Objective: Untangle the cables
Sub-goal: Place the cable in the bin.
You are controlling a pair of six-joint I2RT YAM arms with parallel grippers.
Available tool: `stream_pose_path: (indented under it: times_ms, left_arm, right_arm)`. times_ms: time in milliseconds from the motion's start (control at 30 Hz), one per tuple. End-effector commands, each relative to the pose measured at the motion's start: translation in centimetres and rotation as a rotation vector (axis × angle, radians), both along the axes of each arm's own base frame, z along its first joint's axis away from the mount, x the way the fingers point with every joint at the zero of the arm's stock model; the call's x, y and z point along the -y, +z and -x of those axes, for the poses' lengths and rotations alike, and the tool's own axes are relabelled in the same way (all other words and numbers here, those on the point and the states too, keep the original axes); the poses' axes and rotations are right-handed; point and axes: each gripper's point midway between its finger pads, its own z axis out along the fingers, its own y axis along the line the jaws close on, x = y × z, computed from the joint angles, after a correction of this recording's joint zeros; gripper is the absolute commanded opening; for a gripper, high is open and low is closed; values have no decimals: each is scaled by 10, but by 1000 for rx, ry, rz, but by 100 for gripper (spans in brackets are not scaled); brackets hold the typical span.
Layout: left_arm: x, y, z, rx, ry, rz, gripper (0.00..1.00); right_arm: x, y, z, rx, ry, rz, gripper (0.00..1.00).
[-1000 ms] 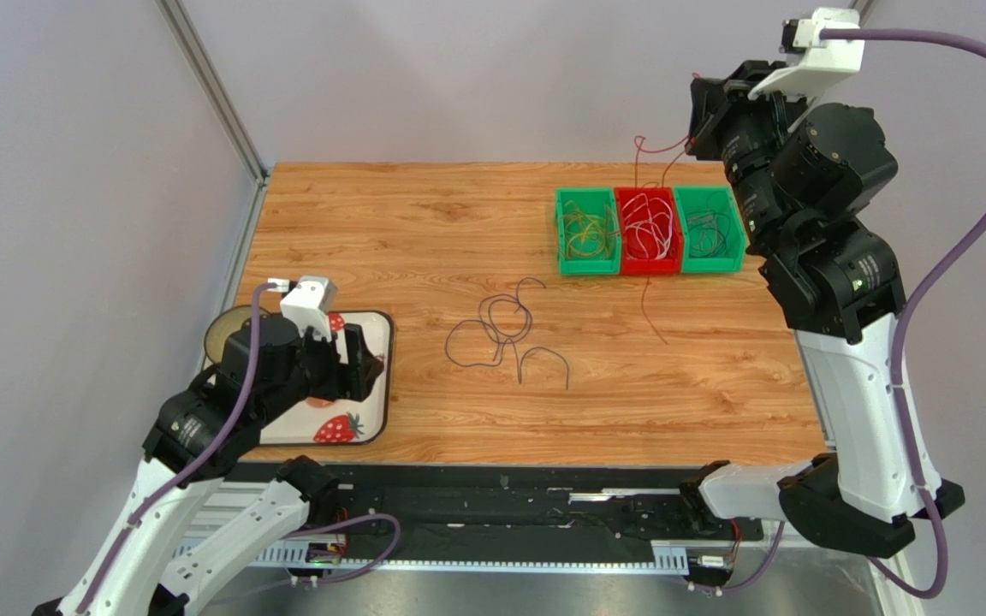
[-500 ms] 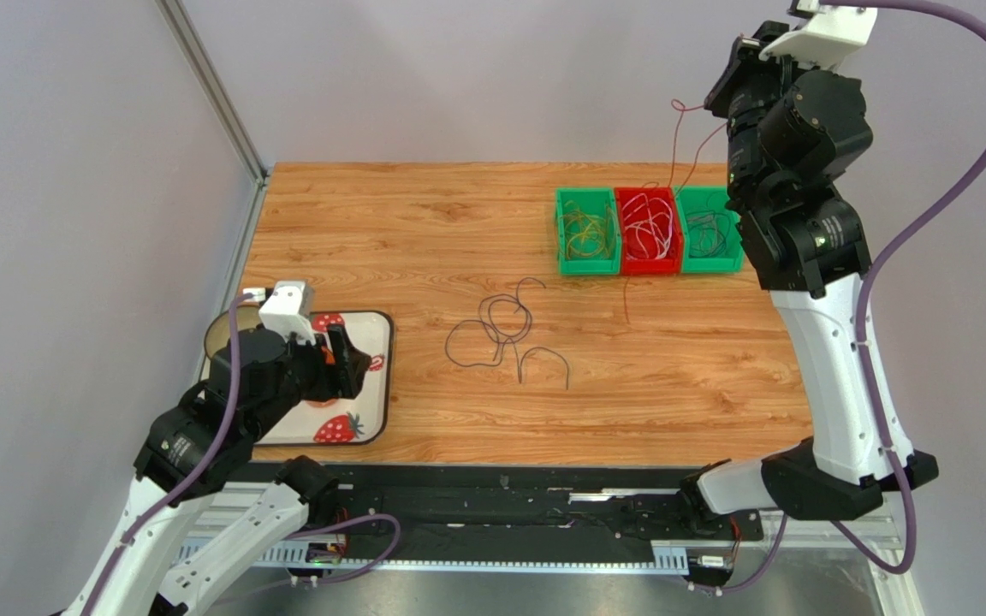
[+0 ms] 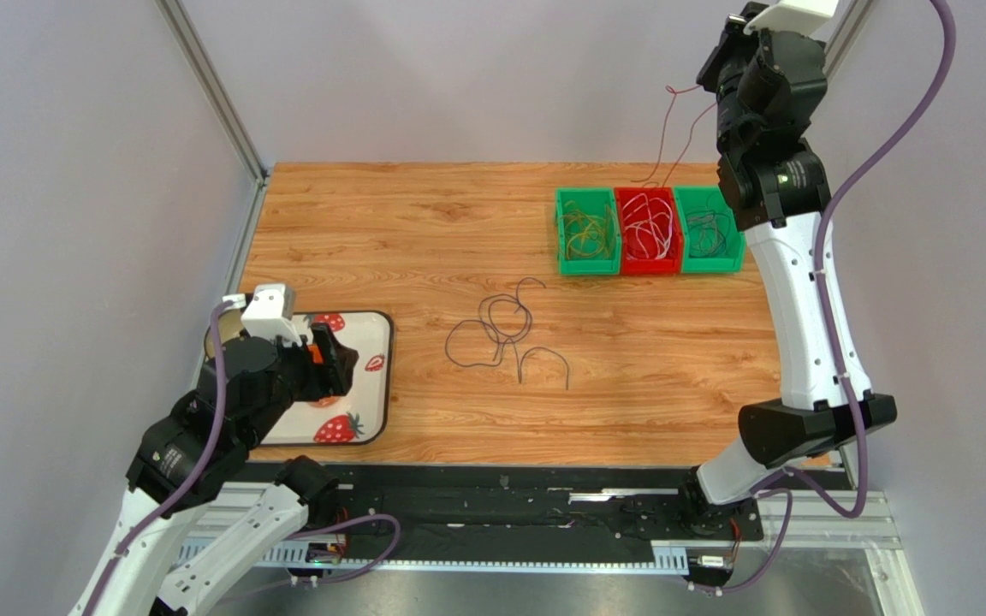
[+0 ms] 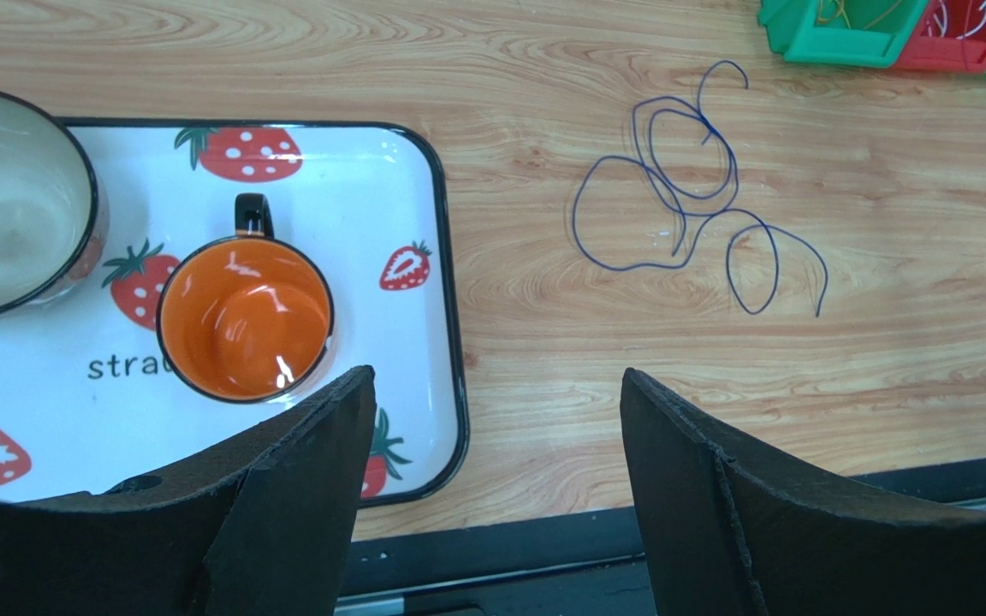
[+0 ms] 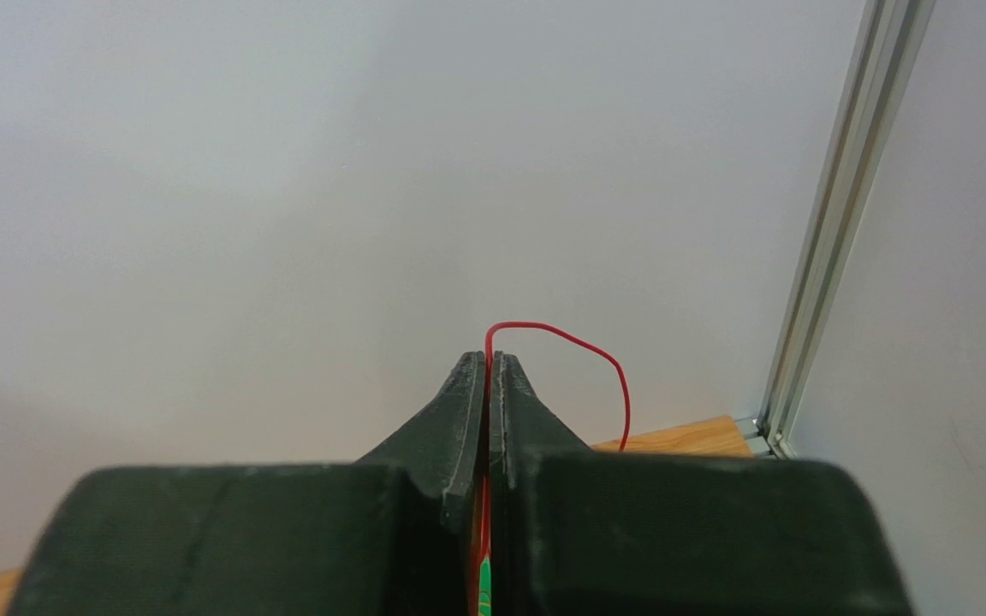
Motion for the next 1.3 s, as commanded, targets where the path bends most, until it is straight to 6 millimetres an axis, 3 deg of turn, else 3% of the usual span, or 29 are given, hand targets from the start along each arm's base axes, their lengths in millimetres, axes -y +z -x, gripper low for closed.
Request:
stream_pose_path:
  times_ms: [0, 300, 333, 400, 433, 733, 833, 933, 967, 1133, 1267]
  left_arm:
    - [-5, 1, -2, 11, 33, 2, 78]
    - [-6, -1, -4, 5, 48, -7, 77]
    - [-6, -1, -4, 3, 50, -8, 77]
    - [-5, -2, -6, -4, 48, -13, 77]
    - [-5, -3, -6, -8, 45, -15, 77]
    - [-5, -3, -6, -11, 49, -18, 77]
    - [-5, -4, -6, -15, 51, -20, 77]
    - [-5, -4, -7, -16, 51, -21, 77]
    - [-5, -5, -7, -17, 53, -22, 77]
    - [-5, -5, -8, -20, 53, -26, 77]
    - [-5, -5, -7, -21, 51, -26, 77]
  right_arm:
    - [-2, 38, -4, 130, 60, -39, 0]
    - [-1, 29, -34, 160, 120, -11, 0]
    - [-3, 15, -42, 141, 133, -5, 0]
    - [-1, 18, -43, 179, 153, -2, 0]
    - [-4, 7, -48, 169, 170, 3, 0]
    - [0, 8, -66, 201, 214, 2, 0]
    - [0, 14, -68, 213, 218, 6, 0]
    - [-1, 33, -63, 253, 227, 4, 0]
    - [0, 28, -65, 227, 229, 3, 0]
    - [5, 40, -60, 257, 226, 12, 0]
    - [9, 29, -68, 236, 244, 24, 0]
